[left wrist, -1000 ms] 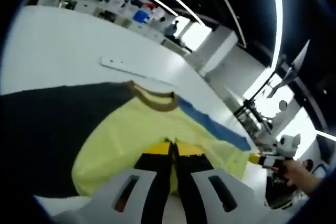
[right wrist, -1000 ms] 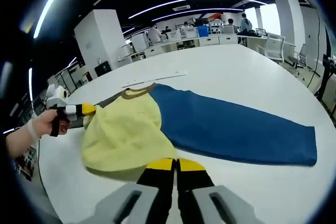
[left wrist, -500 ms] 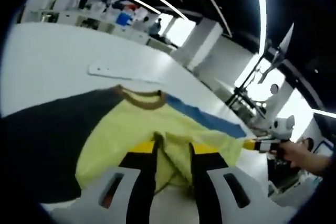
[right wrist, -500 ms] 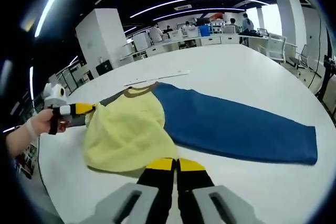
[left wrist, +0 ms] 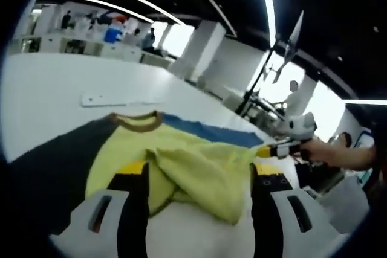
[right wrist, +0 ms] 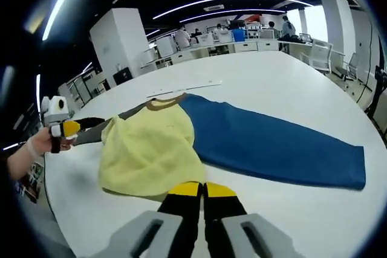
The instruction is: Fold the garment on the visible template until the final outline fits inside the template.
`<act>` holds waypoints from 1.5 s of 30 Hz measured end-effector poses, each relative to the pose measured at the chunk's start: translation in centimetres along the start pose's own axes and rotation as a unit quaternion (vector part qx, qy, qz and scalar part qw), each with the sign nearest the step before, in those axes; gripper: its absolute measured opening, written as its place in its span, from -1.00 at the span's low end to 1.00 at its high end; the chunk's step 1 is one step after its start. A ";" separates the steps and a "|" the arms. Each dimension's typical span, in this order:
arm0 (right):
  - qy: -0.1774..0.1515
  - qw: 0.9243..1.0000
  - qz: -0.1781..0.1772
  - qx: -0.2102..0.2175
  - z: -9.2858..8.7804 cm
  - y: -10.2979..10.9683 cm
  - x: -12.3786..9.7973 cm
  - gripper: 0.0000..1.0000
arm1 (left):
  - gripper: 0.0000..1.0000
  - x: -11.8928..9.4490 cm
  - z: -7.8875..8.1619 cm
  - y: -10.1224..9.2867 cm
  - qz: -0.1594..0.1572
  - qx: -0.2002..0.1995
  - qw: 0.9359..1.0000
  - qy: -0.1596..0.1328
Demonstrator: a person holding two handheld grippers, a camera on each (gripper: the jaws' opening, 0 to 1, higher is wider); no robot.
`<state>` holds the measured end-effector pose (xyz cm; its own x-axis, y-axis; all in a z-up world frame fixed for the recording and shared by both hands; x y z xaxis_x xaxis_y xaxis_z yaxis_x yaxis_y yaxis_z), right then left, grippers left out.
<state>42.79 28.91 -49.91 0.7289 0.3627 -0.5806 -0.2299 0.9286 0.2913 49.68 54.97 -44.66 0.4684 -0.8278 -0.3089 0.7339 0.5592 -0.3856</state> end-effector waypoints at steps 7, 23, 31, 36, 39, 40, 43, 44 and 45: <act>-0.001 1.000 0.000 -0.002 0.1 0.0 -0.2 -1.00 | 0.68 -1.3 -1.6 -0.5 -0.016 0.060 0.997 0.047; 0.003 1.000 0.002 -0.003 0.1 -0.2 0.0 -1.00 | 0.49 -1.6 -3.8 -0.5 -0.015 0.070 0.994 0.079; 0.005 1.000 0.002 -0.005 -0.1 0.0 0.0 -1.00 | 0.12 -1.0 -5.0 0.0 -0.004 0.071 0.994 0.085; 0.007 1.000 0.003 -0.008 -0.1 0.2 0.1 -1.00 | -0.27 -0.5 -5.7 -0.1 -0.003 0.053 0.995 0.085; 0.007 1.000 0.004 -0.007 -0.1 0.1 0.2 -1.00 | -0.38 -0.2 -6.0 0.1 0.001 0.050 0.995 0.084; 0.007 1.000 0.004 -0.006 -0.1 0.1 0.2 -1.00 | -0.33 -0.1 -6.1 0.4 0.007 0.044 0.995 0.084; 0.006 1.000 0.003 -0.007 0.0 0.2 0.2 -1.00 | -0.35 0.4 -6.1 0.8 0.015 0.045 0.995 0.083; 0.006 1.000 0.003 -0.006 0.0 0.1 0.2 -1.00 | -0.37 0.5 -6.1 0.9 0.016 0.046 0.995 0.083; 0.005 1.000 0.004 -0.005 0.0 0.1 0.2 -1.00 | -0.37 0.6 -6.1 0.9 0.020 0.044 0.995 0.085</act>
Point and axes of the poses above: the point that each gripper's makers call its tool centre point, and the gripper's own axes: x roughly forward along the fingers, y roughly to its left, z roughly out of its top, the point moved 2 cm from there along -x, roughly backward along the fingers, and after that the axes turned 5 degrees about z, right-handed, at the moved point
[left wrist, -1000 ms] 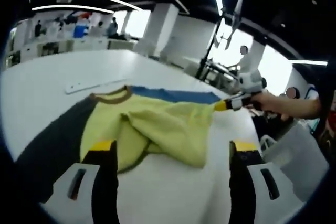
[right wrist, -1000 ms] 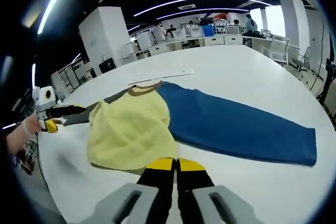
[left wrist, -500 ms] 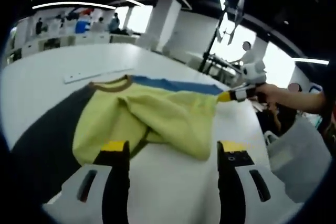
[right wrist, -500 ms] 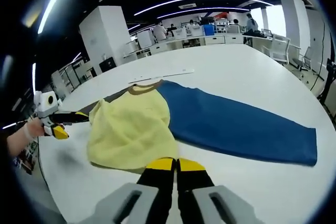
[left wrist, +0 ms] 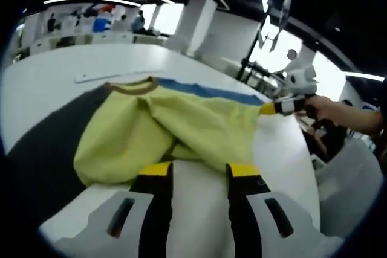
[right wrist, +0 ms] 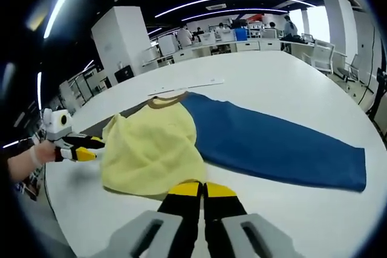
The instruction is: Fold the garment on the visible template until the final outline fits inside the template.
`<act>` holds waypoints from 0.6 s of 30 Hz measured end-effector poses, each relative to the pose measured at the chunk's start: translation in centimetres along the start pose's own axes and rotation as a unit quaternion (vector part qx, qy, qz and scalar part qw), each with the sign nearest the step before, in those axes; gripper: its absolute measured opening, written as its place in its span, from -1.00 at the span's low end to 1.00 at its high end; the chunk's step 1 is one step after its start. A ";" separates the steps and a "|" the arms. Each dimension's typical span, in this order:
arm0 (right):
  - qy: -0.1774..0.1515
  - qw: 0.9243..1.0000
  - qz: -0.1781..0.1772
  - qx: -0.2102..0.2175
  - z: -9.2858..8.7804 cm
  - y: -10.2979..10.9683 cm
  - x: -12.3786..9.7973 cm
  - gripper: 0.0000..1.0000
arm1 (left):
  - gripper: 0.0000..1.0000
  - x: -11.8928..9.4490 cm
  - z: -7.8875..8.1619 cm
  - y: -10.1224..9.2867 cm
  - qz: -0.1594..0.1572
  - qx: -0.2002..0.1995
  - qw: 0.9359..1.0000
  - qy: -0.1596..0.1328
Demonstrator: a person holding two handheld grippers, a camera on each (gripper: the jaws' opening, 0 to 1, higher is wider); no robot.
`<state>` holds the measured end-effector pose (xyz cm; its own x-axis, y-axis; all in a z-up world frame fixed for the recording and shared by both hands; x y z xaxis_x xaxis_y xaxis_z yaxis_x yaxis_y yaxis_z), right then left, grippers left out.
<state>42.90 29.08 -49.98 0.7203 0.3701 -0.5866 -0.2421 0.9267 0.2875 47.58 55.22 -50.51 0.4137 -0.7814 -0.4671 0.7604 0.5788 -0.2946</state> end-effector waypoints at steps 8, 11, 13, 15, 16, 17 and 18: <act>-0.003 1.000 -0.001 0.003 0.0 -0.1 -0.1 -1.00 | -0.31 0.9 0.1 1.5 0.034 0.005 0.999 0.005; -0.004 1.000 -0.001 0.004 -0.1 -0.1 -0.1 -1.00 | -0.43 1.2 0.0 1.6 0.045 0.013 0.999 0.006; -0.004 1.000 -0.001 0.006 -0.1 -0.1 -0.1 -1.00 | -0.51 1.3 0.1 1.6 0.047 0.014 0.999 0.004; -0.004 1.000 -0.001 0.007 -0.1 0.0 -0.2 -1.00 | -0.58 1.4 0.3 1.8 0.050 0.012 0.999 0.002; -0.005 1.000 -0.001 0.007 -0.1 0.0 -0.2 -1.00 | -0.61 1.5 0.3 1.9 0.053 0.011 0.999 0.001; -0.005 1.000 0.000 0.007 -0.1 0.0 -0.1 -1.00 | -0.64 1.6 0.3 2.0 0.054 0.010 0.999 0.000; -0.005 1.000 0.000 0.007 -0.1 0.0 -0.2 -1.00 | -0.66 1.7 0.3 2.2 0.054 0.006 0.999 0.001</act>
Point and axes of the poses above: the point that each gripper's makers call its tool centre point, and the gripper's own axes: x roughly forward along the fingers, y roughly to its left, z roughly out of its top, the point moved 2 cm from there along -x, roughly backward along the fingers, and after that the axes turned 5 degrees about z, right-handed, at the moved point
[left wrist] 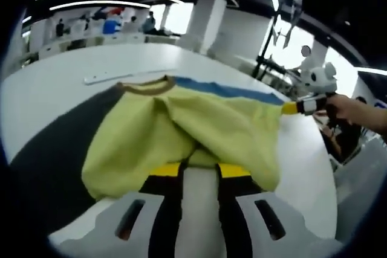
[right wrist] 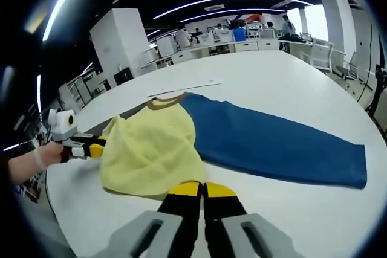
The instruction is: Fold the garment on the visible template until the final outline fits inside the template.
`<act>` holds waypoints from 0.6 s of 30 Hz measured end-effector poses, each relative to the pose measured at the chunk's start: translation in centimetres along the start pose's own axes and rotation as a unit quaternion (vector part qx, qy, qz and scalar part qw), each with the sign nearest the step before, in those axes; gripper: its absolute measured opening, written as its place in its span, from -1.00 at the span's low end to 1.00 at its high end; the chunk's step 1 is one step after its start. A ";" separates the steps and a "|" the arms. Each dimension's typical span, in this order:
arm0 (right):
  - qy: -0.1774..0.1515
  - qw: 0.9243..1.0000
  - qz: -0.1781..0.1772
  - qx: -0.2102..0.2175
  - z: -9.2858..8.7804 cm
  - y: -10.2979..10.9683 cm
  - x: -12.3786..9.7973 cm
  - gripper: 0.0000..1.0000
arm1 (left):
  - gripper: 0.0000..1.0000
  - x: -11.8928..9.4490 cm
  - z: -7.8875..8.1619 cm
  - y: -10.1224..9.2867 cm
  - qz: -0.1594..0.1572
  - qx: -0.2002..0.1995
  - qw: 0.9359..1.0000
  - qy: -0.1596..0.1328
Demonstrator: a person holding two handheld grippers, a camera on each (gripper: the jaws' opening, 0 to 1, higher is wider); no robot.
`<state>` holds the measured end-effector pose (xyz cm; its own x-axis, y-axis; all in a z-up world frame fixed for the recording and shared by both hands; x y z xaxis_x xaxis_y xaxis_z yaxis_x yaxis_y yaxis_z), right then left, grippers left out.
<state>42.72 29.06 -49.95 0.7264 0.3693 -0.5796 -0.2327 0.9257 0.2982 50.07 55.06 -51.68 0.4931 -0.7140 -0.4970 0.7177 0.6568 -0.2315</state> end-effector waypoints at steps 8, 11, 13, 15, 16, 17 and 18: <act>0.002 1.000 0.000 0.000 -0.1 -0.1 0.1 -1.00 | -0.79 1.0 0.0 0.4 0.007 -0.021 1.000 -0.004; 0.002 1.000 0.000 0.001 -0.1 -0.2 0.1 -1.00 | -0.84 1.0 0.0 0.4 0.012 -0.030 0.999 -0.005; 0.003 1.000 -0.001 0.001 -0.2 -0.3 0.2 -1.00 | -0.90 1.1 0.0 0.6 0.014 -0.037 0.999 -0.006; 0.004 1.000 0.000 0.001 -0.3 -0.1 0.1 -1.00 | -0.93 1.2 0.0 0.7 0.015 -0.042 0.999 -0.006; 0.004 1.000 -0.001 0.001 -0.3 -0.1 0.2 -1.00 | -0.94 1.2 0.0 0.7 0.015 -0.046 0.999 -0.006; 0.004 1.000 -0.001 0.000 -0.3 -0.1 0.2 -1.00 | -0.94 1.2 -0.1 0.7 0.015 -0.046 0.999 -0.007; 0.004 1.000 0.000 0.001 -0.3 -0.1 0.2 -1.00 | -0.95 1.2 -0.1 0.7 0.016 -0.046 0.999 -0.007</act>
Point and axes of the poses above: the point that each gripper's makers call its tool centre point, and the gripper's own axes: x roughly forward along the fingers, y roughly to its left, z roughly out of its top, the point moved 2 cm from there along -x, roughly backward along the fingers, and after that the axes turned 5 degrees about z, right-handed, at the moved point
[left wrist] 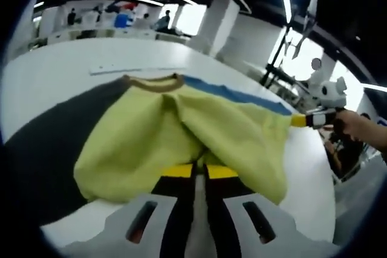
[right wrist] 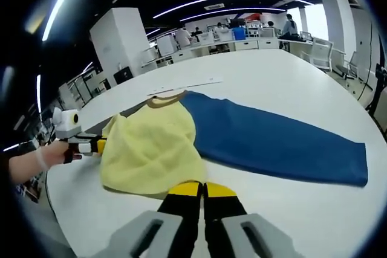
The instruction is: Fold the garment on the visible template until the final outline fits inside the template.
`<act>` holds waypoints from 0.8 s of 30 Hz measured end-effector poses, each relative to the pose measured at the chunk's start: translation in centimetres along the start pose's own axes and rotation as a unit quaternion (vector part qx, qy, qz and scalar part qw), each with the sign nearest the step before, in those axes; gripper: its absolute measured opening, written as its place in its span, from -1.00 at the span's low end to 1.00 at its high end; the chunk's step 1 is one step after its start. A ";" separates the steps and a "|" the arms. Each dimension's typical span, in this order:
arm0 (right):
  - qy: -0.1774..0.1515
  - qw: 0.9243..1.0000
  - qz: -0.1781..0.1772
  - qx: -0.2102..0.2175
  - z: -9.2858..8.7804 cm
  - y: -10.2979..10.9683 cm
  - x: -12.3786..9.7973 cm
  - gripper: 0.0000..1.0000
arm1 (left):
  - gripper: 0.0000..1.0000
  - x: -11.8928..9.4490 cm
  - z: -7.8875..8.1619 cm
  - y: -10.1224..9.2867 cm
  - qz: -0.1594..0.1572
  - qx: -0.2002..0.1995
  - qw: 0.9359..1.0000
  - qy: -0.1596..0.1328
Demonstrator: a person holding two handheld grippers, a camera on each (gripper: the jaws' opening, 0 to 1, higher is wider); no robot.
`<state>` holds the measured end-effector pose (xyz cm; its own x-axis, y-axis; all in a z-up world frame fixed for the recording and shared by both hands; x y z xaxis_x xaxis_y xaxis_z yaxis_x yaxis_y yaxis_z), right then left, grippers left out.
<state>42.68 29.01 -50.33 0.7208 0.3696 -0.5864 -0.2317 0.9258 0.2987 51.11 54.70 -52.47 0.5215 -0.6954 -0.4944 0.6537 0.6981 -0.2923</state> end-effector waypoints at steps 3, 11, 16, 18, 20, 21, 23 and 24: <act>-0.001 1.000 0.000 0.000 0.0 0.0 0.0 -1.00 | -0.98 -0.1 0.0 0.2 0.002 -0.014 1.000 0.002; -0.006 1.000 0.001 0.000 0.4 0.5 -0.4 -1.00 | -1.00 -2.0 0.4 0.2 0.002 -0.036 0.999 -0.007; -0.010 1.000 0.003 -0.004 0.6 0.9 -0.8 -1.00 | -1.00 -4.2 1.0 0.6 0.004 -0.049 0.999 -0.018; -0.011 1.000 0.004 -0.006 0.7 1.0 -0.9 -1.00 | -1.00 -5.0 1.0 0.5 0.005 -0.051 0.998 -0.023; -0.011 1.000 0.005 -0.007 0.7 1.0 -0.9 -1.00 | -1.00 -6.2 1.2 0.7 0.008 -0.053 0.998 -0.025; -0.013 1.000 0.005 -0.009 0.8 1.0 -1.0 -1.00 | -1.00 -7.0 1.4 0.9 0.008 -0.059 0.998 -0.030; -0.014 1.000 0.008 -0.011 1.0 1.2 -1.2 -1.00 | -1.00 -8.2 1.5 0.5 0.009 -0.068 0.997 -0.035; -0.014 1.000 0.008 -0.013 1.1 1.3 -1.3 -1.00 | -1.00 -8.6 1.6 0.4 0.009 -0.071 0.997 -0.036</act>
<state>42.13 29.64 -48.32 0.7352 0.3831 -0.5593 -0.2601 0.9213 0.2891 47.72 60.67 -47.02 0.5736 -0.6893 -0.4426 0.5624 0.7242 -0.3990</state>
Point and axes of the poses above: the point that each gripper's makers call its tool centre point, and the gripper's own axes: x roughly forward along the fingers, y roughly to its left, z roughly out of its top, the point moved 2 cm from there along -x, roughly backward along the fingers, and after that the axes turned 5 degrees about z, right-handed, at the moved point
